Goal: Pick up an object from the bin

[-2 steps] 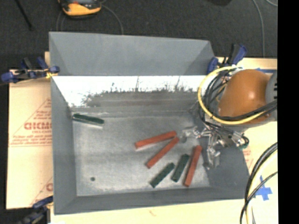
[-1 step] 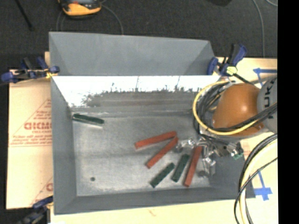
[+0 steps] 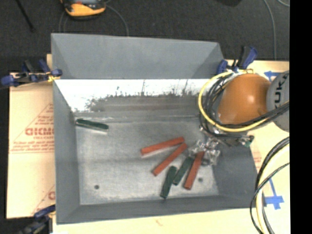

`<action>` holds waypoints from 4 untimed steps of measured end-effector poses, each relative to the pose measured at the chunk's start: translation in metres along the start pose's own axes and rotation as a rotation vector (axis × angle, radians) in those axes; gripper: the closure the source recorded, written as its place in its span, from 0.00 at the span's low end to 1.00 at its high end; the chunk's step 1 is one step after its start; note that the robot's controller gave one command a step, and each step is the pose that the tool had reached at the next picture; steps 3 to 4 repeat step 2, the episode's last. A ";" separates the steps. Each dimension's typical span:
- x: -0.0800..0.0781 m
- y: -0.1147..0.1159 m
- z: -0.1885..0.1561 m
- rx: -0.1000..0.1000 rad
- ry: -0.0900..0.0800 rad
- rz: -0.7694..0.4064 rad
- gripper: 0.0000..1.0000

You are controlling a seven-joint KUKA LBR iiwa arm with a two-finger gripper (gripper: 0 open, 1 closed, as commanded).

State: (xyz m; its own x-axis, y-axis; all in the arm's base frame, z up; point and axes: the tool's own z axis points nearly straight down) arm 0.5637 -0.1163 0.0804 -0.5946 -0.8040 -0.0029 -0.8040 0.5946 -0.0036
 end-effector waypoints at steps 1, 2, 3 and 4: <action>0.000 0.000 0.000 0.000 0.000 0.000 1.00; -0.012 -0.037 -0.137 0.001 -0.001 0.014 1.00; -0.012 -0.037 -0.137 0.001 -0.001 0.014 1.00; -0.012 -0.037 -0.137 0.001 -0.001 0.014 1.00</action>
Offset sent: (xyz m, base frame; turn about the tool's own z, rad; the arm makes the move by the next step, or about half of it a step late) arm 0.0345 -0.0117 0.1356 0.0096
